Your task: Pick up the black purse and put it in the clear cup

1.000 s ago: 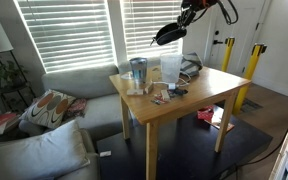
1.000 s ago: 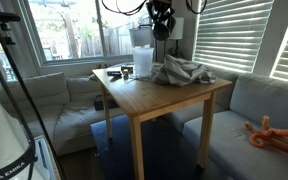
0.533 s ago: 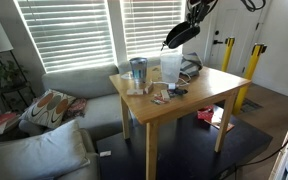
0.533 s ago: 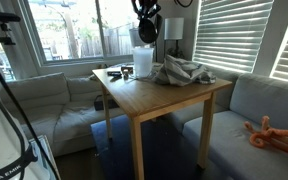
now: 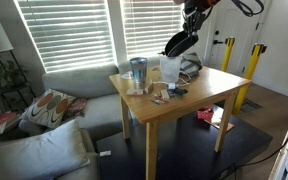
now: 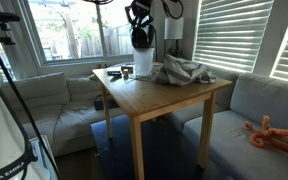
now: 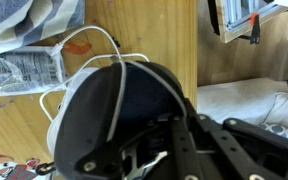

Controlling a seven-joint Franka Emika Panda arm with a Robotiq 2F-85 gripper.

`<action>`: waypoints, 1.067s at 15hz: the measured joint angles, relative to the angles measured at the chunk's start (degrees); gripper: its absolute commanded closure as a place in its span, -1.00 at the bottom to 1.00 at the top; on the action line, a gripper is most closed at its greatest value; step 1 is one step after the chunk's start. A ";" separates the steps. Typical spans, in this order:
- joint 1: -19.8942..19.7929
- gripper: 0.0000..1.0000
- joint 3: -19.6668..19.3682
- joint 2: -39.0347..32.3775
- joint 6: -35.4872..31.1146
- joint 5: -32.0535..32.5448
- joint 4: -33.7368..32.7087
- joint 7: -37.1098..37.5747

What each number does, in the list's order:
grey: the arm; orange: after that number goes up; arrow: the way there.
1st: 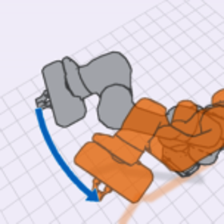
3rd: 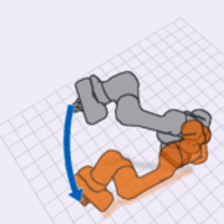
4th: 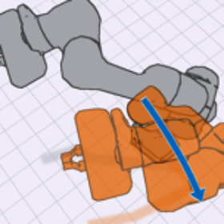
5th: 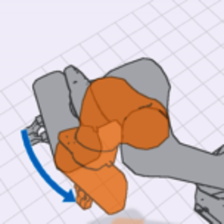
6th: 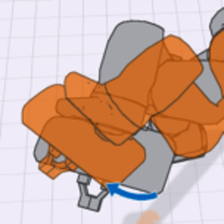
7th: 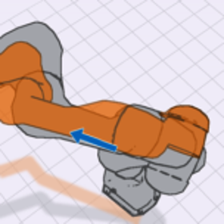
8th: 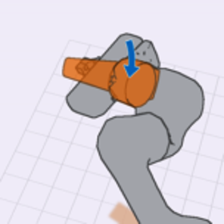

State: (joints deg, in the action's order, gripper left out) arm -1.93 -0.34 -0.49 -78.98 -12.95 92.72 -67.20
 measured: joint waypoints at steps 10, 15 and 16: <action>0.83 -0.16 0.58 -2.09 -0.05 0.73 -0.13 2.56; 1.06 -0.86 1.03 -1.64 -0.12 0.75 -0.29 2.58; 1.18 -0.96 1.13 -1.30 -0.31 0.75 -0.36 2.58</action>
State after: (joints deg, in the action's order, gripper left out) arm -0.75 0.80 -1.79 -79.28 -12.20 92.36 -64.62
